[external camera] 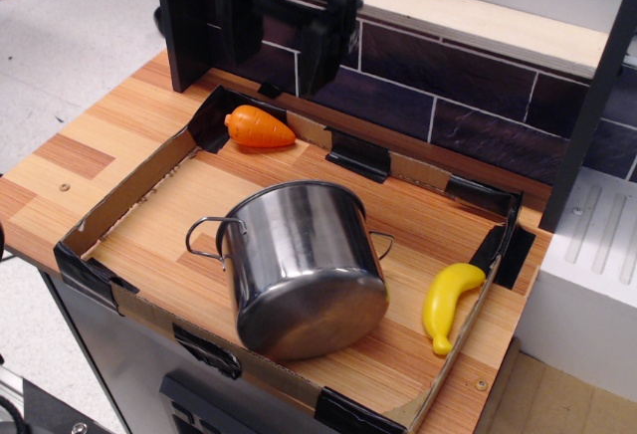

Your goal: Upright metal pot

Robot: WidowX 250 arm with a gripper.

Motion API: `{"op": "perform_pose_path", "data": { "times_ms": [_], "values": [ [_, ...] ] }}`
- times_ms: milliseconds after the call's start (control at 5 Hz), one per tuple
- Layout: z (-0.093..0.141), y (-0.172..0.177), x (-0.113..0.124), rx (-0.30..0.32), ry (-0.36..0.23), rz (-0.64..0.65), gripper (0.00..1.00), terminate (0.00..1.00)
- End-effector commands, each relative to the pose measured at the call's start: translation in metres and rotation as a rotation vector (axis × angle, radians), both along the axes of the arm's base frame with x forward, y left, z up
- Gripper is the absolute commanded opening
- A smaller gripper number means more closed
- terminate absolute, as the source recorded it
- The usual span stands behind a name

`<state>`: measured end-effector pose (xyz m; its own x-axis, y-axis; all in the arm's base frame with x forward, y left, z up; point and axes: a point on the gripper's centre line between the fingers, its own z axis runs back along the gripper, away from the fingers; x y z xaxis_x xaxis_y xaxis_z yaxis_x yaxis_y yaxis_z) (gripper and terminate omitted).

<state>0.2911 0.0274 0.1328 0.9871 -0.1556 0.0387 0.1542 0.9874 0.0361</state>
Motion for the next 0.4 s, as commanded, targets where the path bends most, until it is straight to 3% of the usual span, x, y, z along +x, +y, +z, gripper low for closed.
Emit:
{"op": "perform_pose_path", "data": {
  "times_ms": [0, 200],
  "values": [
    [0.039, -0.003, -0.032, -0.104, 0.181, -0.408, 1.00, 0.00],
    [0.030, -0.004, -0.047, -0.091, 0.268, -0.496, 1.00, 0.00]
  ]
}}
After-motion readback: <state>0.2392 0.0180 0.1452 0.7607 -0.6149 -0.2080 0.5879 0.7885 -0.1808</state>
